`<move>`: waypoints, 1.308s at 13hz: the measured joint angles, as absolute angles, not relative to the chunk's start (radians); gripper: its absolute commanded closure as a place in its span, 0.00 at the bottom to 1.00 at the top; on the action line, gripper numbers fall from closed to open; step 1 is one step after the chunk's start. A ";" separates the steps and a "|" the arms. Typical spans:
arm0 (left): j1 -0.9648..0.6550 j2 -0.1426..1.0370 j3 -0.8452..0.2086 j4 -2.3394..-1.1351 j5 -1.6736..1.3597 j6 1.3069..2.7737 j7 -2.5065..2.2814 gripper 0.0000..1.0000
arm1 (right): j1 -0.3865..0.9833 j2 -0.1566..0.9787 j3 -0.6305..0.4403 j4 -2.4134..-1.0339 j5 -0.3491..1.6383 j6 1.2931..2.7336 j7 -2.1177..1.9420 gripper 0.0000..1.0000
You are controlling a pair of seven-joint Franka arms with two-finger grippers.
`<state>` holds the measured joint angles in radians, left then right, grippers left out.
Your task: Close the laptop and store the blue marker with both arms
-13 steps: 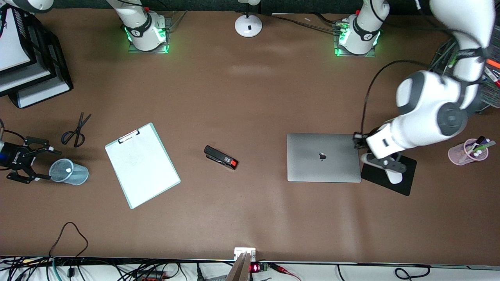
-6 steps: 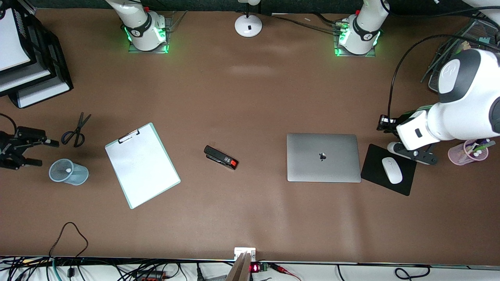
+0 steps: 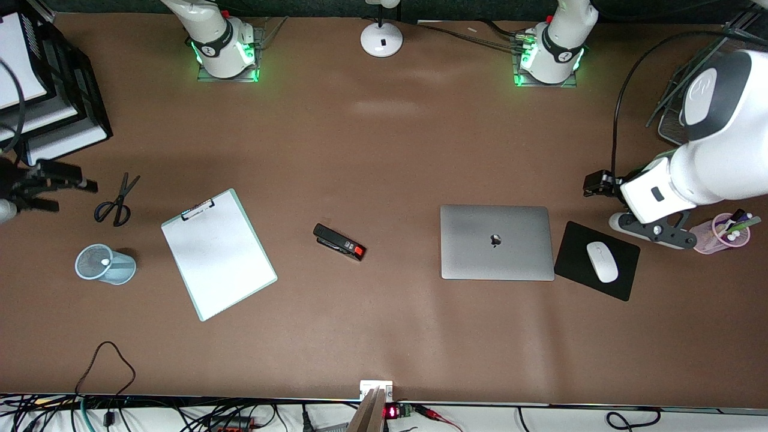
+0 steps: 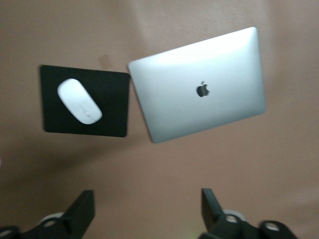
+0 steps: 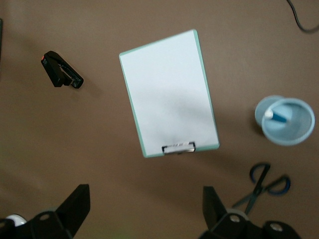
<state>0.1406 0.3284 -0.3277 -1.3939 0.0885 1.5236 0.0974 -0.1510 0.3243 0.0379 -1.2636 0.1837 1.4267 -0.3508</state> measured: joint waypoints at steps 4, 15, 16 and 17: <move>0.122 0.321 -0.324 -1.375 0.134 1.534 0.093 0.00 | -0.104 0.233 0.038 -1.328 0.125 1.400 -0.158 0.00; -0.046 0.009 -0.031 -1.736 0.015 1.765 0.062 0.00 | 0.007 -0.065 0.039 -1.612 0.018 1.545 0.002 0.00; -0.046 0.009 -0.031 -1.741 0.015 1.765 0.062 0.00 | 0.007 -0.079 0.039 -1.624 0.018 1.552 0.002 0.00; -0.046 0.009 -0.031 -1.746 0.015 1.765 0.062 0.00 | 0.007 -0.086 0.039 -1.630 0.018 1.555 0.002 0.00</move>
<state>-0.0462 0.0090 -0.0314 -1.7464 0.0145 1.7653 0.0623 0.0070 -0.0862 0.0388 -1.6296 0.0178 1.5546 0.0016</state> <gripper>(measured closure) 0.000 0.000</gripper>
